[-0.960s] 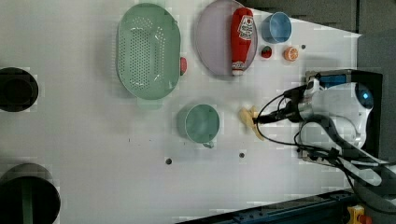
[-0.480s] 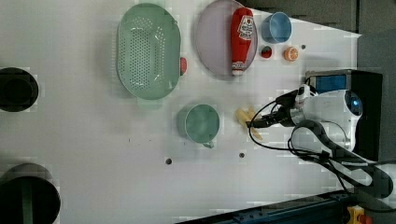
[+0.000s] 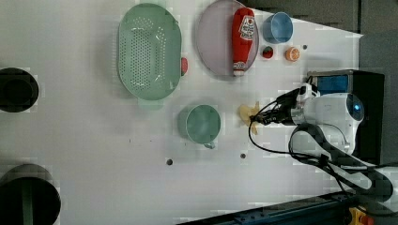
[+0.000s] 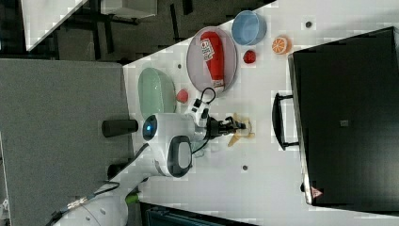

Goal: Pick Banana and place it in mug.

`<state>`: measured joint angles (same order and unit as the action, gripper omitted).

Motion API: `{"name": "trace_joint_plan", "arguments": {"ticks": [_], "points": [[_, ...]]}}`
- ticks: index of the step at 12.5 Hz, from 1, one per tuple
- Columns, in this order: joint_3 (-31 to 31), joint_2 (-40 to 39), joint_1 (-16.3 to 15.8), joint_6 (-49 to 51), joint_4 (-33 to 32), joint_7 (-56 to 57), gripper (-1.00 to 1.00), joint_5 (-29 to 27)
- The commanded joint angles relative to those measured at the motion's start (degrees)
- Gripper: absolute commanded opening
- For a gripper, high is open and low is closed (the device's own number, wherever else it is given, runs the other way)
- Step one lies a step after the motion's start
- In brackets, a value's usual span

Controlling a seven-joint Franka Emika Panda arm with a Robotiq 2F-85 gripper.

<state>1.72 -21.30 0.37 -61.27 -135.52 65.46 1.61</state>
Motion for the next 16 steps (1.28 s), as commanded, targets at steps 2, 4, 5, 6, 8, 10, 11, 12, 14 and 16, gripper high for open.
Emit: {"name": "trace_joint_plan", "arguments": {"ticks": [2,4,5,6,8,10,11,12,14,16], "points": [[0.94,12.29,1.29,3.46,-0.14,1.42,-0.57,-0.02],[1.67,19.57,1.33,10.06,1.60,1.26,-0.57,-0.02],[1.88,22.66,1.33,15.17,2.74,1.16,-0.57,-0.03],[1.84,25.42,1.30,20.98,4.31,0.41,-0.57,-0.03],[1.40,29.54,0.92,32.15,8.43,-4.36,-0.57,-0.02],[-1.04,32.26,0.14,41.42,12.31,-11.59,-0.57,-0.04],[-2.68,32.77,-0.26,41.96,12.93,-14.36,-0.57,-0.03],[-4.62,33.13,-0.65,41.96,13.00,-16.99,-0.57,-0.03],[-9.03,33.20,-1.24,41.94,12.95,-24.24,-0.57,-0.09],[-13.62,32.84,-1.67,41.93,12.67,-32.98,-0.57,-0.24]]}}
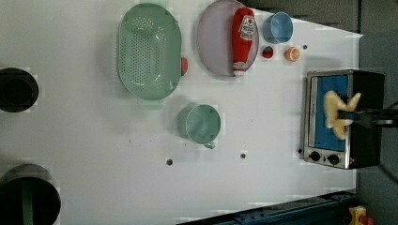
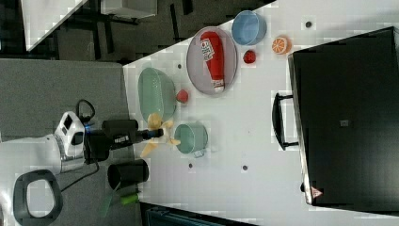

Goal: Pick Banana and place it in mug.

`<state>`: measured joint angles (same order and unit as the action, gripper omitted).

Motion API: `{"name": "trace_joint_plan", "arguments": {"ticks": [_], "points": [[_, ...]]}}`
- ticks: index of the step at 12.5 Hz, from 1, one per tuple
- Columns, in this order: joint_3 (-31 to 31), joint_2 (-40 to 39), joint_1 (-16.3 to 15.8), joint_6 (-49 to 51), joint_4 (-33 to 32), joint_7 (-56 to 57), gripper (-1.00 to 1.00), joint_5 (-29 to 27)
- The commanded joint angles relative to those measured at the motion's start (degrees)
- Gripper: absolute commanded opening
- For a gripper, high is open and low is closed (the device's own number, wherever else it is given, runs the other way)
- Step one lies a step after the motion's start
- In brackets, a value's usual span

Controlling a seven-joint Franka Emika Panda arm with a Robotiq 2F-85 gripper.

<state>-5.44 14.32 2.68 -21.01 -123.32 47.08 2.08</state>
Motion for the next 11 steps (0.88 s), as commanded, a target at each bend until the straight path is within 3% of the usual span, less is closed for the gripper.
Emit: {"name": "trace_joint_plan", "arguments": {"ticks": [1,6,11], "points": [[-8.73,-3.21,-4.09,1.48,0.48,-18.87,-0.56,-1.05],[-17.77,-7.07,-4.41,-4.19,-1.82,-39.71,-0.57,-5.47],[-19.59,-15.21,-4.39,-18.74,-7.75,-45.19,-0.57,-5.46]]}}
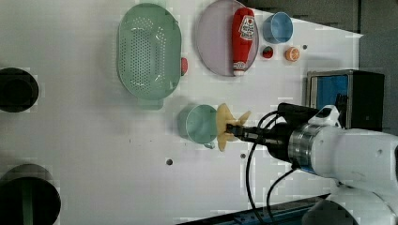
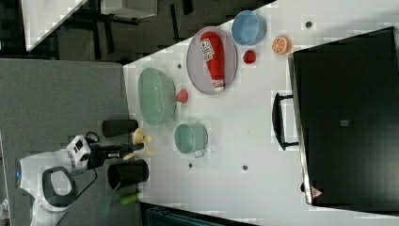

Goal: Pick Banana and place it in mug.

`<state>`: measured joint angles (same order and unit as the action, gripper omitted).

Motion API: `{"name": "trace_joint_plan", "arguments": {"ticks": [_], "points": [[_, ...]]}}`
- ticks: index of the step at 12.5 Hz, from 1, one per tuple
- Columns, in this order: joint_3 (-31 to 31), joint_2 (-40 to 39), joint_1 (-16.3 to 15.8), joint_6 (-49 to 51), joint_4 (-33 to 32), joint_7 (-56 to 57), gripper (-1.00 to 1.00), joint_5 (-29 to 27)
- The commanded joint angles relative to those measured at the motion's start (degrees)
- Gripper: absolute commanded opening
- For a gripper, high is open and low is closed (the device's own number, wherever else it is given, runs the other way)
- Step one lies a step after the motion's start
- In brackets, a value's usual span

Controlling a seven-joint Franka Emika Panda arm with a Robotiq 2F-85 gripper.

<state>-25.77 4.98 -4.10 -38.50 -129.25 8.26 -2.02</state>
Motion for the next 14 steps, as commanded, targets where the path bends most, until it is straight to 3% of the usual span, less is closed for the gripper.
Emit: {"name": "trace_joint_plan", "arguments": {"ticks": [1,2,3,9,14], "points": [[0.81,-8.91,2.43,-3.44,-1.87,-6.37,-0.56,-1.36],[0.81,-10.35,2.42,-4.85,-2.07,-6.37,-0.51,-1.35],[0.82,-11.44,2.43,-6.33,-2.62,-6.37,-0.32,-1.34],[1.61,-12.60,2.52,-14.63,-5.04,-6.37,1.00,-1.17],[3.96,-7.04,3.21,-12.79,-3.10,-6.37,1.00,-1.22]]}}
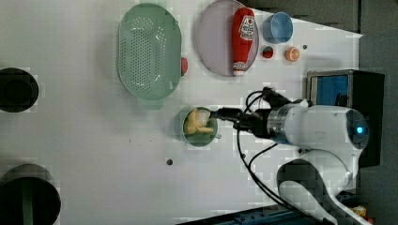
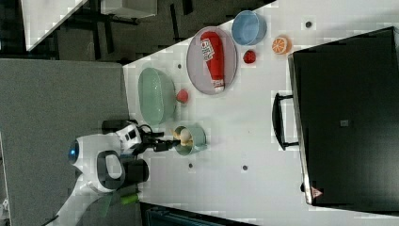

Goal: Pick Banana and place it in mug.

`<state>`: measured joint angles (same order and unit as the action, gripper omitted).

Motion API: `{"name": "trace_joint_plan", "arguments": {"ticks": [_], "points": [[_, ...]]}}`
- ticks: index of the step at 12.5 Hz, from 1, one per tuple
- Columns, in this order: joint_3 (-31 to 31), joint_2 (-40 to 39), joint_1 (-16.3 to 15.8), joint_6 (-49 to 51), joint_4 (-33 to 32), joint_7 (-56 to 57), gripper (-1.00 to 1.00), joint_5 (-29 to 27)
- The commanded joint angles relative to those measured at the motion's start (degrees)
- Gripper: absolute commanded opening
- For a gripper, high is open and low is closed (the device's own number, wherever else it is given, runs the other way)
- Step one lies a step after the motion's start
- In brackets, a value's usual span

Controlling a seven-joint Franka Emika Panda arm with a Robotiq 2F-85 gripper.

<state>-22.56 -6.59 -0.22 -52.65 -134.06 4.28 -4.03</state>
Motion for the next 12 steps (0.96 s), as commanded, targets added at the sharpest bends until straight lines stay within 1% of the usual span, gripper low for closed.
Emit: {"name": "trace_joint_plan", "arguments": {"ticks": [1,4,6,9,12], "points": [[2.23,7.12,-0.34,5.30,2.74,-2.38,1.00,0.79],[8.84,14.36,0.55,20.89,8.36,-2.24,1.00,0.79],[14.28,17.06,1.16,29.65,13.40,-2.23,1.00,0.96],[21.54,18.80,1.53,35.08,20.91,-1.62,1.00,3.70],[26.04,20.05,1.63,46.04,24.54,-1.64,1.00,4.45]]}}
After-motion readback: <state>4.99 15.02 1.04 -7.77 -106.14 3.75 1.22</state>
